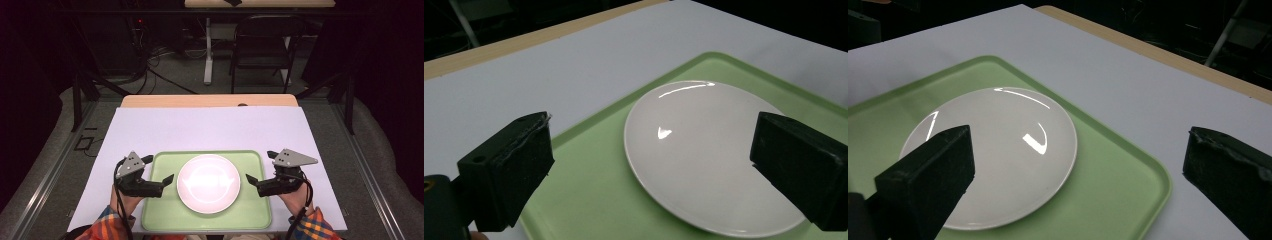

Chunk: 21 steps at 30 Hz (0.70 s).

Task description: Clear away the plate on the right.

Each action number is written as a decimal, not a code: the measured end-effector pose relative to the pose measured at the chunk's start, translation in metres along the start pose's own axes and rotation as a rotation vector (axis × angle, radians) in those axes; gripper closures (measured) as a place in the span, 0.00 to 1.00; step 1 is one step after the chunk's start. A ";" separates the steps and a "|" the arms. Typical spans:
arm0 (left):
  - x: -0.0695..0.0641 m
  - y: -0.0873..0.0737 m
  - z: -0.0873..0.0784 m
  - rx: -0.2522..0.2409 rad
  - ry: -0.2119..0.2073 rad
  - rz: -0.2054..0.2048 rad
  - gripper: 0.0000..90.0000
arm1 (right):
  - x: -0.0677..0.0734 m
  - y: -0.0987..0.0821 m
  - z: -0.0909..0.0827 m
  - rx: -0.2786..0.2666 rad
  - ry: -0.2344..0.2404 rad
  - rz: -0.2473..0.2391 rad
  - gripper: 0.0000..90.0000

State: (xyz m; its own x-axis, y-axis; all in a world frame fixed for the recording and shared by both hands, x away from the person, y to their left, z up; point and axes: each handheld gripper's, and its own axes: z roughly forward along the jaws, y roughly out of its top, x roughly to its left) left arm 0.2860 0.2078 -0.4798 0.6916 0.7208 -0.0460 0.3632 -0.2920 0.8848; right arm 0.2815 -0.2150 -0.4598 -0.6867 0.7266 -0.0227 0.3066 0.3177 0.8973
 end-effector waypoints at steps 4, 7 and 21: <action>0.004 -0.006 -0.008 -0.003 0.010 0.004 0.04 | -0.006 -0.008 -0.014 -0.019 -0.032 -0.002 0.00; 0.007 -0.013 -0.016 -0.013 0.023 -0.003 0.04 | -0.012 -0.015 -0.026 -0.030 -0.056 0.019 0.00; 0.025 -0.039 -0.041 -0.010 0.115 -0.065 0.03 | -0.026 -0.055 -0.050 0.004 -0.131 0.107 0.00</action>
State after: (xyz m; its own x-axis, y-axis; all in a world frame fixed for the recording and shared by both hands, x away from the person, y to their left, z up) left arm 0.2637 0.2634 -0.4968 0.5904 0.8055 -0.0503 0.3983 -0.2366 0.8862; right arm 0.2499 -0.2821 -0.4868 -0.5585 0.8294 0.0151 0.3760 0.2369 0.8959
